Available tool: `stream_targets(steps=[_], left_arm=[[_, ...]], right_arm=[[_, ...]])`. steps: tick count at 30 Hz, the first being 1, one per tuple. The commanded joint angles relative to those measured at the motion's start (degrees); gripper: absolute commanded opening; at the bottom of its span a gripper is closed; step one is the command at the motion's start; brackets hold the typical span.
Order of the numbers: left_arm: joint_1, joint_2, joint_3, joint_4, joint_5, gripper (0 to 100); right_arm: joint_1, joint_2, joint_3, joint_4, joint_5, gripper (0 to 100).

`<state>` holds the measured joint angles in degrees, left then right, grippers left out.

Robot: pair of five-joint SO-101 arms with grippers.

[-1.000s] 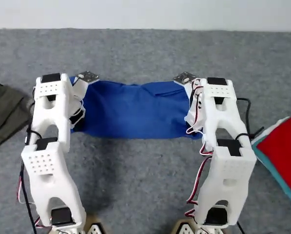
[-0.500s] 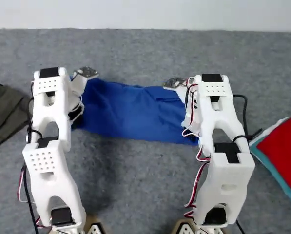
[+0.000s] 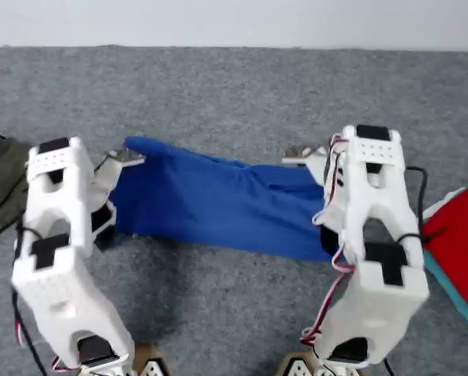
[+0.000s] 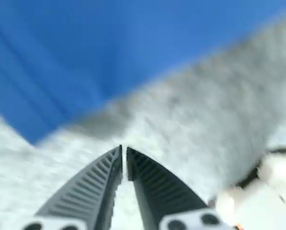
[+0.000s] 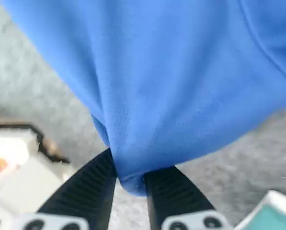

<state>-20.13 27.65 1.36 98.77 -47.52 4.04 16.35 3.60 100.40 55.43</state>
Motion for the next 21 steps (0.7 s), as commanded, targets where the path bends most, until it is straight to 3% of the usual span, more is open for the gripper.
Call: stream_targets(steps=[1, 7, 11, 17, 21], left_arm=[[-0.62, -13.89, 12.09, 1.93, -4.92, 1], [-0.62, -22.86, 21.67, 1.93, -5.19, 1], [-0.62, -24.70, 23.87, 1.58, -5.10, 1], [-2.81, -25.23, 24.13, 1.76, -5.01, 1], [-7.21, -24.97, 24.13, 1.76, -5.19, 1]], right_arm=[[1.10, -11.65, 12.04, -0.13, 3.96, 0.9], [-0.40, -28.62, 33.14, -12.00, 5.36, 0.9], [-0.31, -36.26, 36.31, -15.78, -0.53, 2.4], [-0.75, -44.35, 34.29, -9.27, -4.31, 25.5], [-0.75, -48.13, 28.57, -3.47, -4.22, 29.8]])
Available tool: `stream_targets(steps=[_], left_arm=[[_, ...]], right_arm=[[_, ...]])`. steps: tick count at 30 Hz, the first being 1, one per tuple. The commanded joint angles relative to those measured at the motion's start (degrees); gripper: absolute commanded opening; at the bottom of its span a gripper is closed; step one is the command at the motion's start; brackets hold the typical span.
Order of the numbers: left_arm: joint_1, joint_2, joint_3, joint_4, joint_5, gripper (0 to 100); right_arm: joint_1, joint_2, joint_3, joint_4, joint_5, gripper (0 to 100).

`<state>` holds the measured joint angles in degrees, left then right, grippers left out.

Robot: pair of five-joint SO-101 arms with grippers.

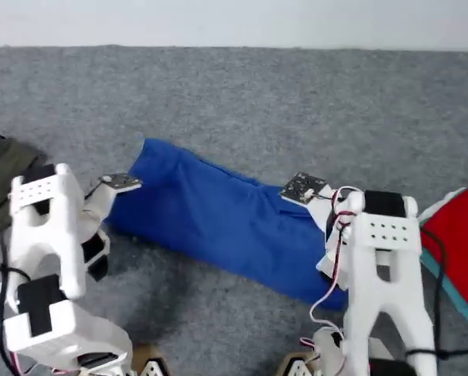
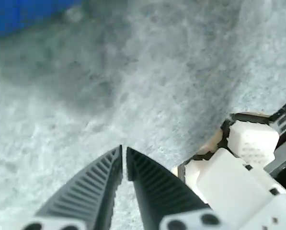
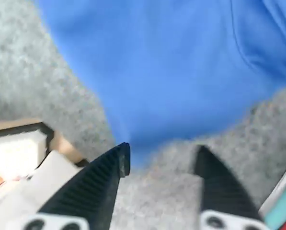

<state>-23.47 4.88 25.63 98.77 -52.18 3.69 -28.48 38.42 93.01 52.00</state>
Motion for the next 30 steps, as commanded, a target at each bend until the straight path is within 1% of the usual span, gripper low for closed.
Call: stream_targets(steps=[1, 5, 6, 10, 15, 20, 23, 30], left_arm=[[-4.75, -2.20, -0.13, 1.76, -0.53, 1], [-7.03, -2.37, -0.13, 1.76, -0.62, 1], [-7.56, -2.37, -0.13, 1.76, -0.62, 1], [-10.46, -1.85, -0.04, 1.76, -0.62, 1], [-13.71, -2.37, -0.13, 1.76, -0.62, 1], [-16.09, -2.29, -0.04, 1.76, -0.53, 1], [-17.41, -2.02, -0.04, 1.76, -0.53, 1], [-17.93, -1.93, 0.22, 1.85, -0.53, 1]], right_arm=[[-0.40, -3.82, -7.82, 5.05, -0.79, 29.8], [-0.40, -4.26, -12.66, 7.25, -0.79, 29.8], [-0.40, -4.09, -13.10, 5.76, -0.79, 29.8], [-1.45, 0.66, -10.73, -7.96, -1.05, 29.8], [-5.76, 17.71, -14.07, -14.46, -0.88, 29.8], [-7.60, 34.77, -27.60, -14.37, -0.79, 24.3], [-8.22, 43.30, -35.96, -12.35, -0.70, 20.6], [-8.48, 57.54, -52.22, -7.08, -0.70, 21.8]])
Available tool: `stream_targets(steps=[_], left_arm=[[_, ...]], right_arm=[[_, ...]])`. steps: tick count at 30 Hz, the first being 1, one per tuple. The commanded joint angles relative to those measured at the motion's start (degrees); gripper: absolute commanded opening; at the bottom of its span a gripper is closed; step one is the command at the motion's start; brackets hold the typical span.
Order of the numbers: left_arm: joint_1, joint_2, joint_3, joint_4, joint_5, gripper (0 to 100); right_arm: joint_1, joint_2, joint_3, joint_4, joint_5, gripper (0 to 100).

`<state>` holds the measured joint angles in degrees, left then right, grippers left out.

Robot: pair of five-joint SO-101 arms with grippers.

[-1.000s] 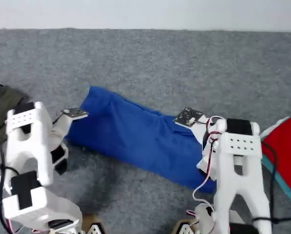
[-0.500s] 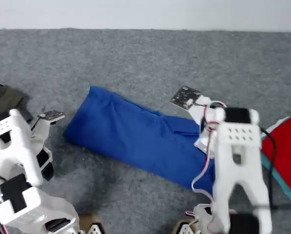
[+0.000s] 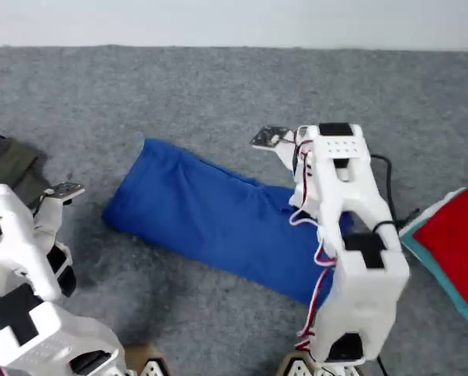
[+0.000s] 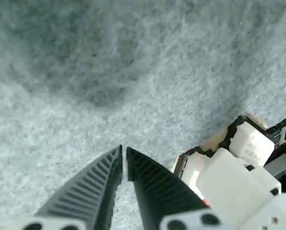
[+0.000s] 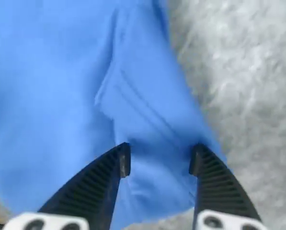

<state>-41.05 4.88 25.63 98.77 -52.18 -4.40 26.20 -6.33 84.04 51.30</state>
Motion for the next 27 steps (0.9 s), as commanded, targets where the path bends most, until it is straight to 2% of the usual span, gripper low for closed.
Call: stream_targets(steps=[1, 8, 15, 20, 27], left_arm=[[-0.35, -1.93, 0.75, 1.85, -0.53, 1], [-0.26, -1.93, 4.79, 1.76, -0.53, 1], [-0.09, -1.93, 5.05, 1.67, -0.53, 1], [-0.09, -1.85, 5.14, 1.67, -0.53, 1], [-0.09, -1.85, 5.14, 1.58, -0.53, 1]], right_arm=[[-0.40, 4.35, -9.05, 2.42, 0.00, 21.8], [-0.40, 11.38, -15.47, 3.12, 0.00, 21.2], [-0.04, 12.18, -15.91, 2.95, -0.09, 0.9], [0.04, 12.09, -15.91, 3.38, -0.09, 0.9], [-0.75, 6.64, -16.88, 9.27, -0.09, 0.9]])
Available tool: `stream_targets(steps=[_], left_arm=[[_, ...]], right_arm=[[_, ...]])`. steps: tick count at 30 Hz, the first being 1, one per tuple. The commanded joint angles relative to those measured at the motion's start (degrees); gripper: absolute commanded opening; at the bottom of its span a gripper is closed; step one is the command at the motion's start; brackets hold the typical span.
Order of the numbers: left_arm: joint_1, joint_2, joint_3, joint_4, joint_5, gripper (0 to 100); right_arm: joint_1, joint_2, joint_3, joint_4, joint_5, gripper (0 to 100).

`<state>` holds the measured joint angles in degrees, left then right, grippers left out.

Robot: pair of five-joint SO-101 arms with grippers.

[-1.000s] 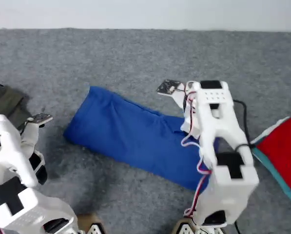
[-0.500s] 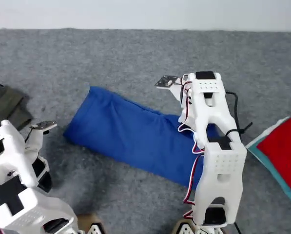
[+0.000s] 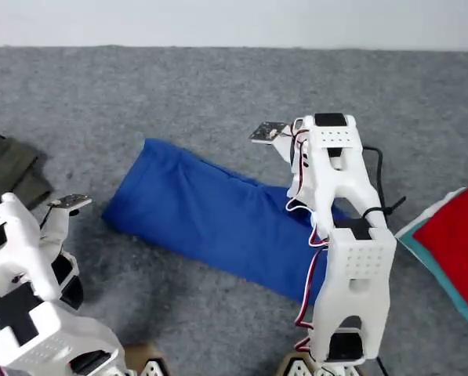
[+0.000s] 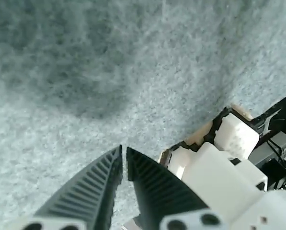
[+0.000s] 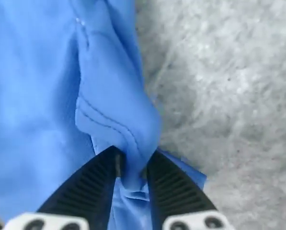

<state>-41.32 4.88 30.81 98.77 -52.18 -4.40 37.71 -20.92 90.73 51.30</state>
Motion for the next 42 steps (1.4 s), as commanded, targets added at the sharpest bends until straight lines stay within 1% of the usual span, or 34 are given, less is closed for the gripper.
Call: stream_targets(steps=[1, 7, 12, 17, 19, 21, 23, 25, 28, 33, 36, 39, 42], left_arm=[[0.18, -1.85, -0.04, 1.58, -0.53, 1], [0.26, -1.85, -0.04, 1.58, -0.62, 1], [0.26, -1.85, -0.04, 1.58, -0.62, 1], [0.18, -1.85, 0.04, 1.67, -0.62, 1], [0.09, -1.85, 0.04, 1.76, -0.62, 1], [0.09, -1.85, 0.04, 1.76, -0.62, 1], [0.09, -1.85, 0.04, 1.76, -0.62, 1], [0.09, -1.85, 0.04, 1.76, -0.62, 1], [0.26, -1.85, 0.04, 1.76, -0.62, 1], [0.26, -1.85, 0.04, 1.76, -0.62, 1], [0.18, -1.85, 0.57, 1.76, -0.62, 1], [0.26, -1.85, 2.77, 1.58, -0.70, 1], [-0.09, -1.85, 5.05, 1.58, -3.16, 1]], right_arm=[[-1.01, -6.02, -2.29, 3.30, -0.09, 0.9], [-3.74, -9.80, -1.93, 11.65, -0.44, 0.9], [-5.58, -10.24, 0.97, 12.09, -1.67, 0.9], [-8.48, -11.30, 8.97, 11.30, -2.81, 1.7], [-9.45, -12.26, 11.43, 8.75, -5.63, 5.6], [-9.80, -13.93, 12.66, 6.46, -8.88, 12.1], [-10.59, -16.13, 12.84, 7.08, -10.46, 18.4], [-12.18, -18.51, 12.84, 9.45, -10.37, 21.7], [-14.90, -22.55, 12.84, 11.91, -10.37, 19.6], [-17.36, -30.02, 12.92, 12.09, -10.37, 15.1], [-16.13, -31.60, 12.92, 10.77, -9.49, 13.4], [-13.49, -29.58, 12.92, 10.51, -4.22, 13.5], [-12.18, -27.38, 12.92, 11.91, -0.44, 13.6]])
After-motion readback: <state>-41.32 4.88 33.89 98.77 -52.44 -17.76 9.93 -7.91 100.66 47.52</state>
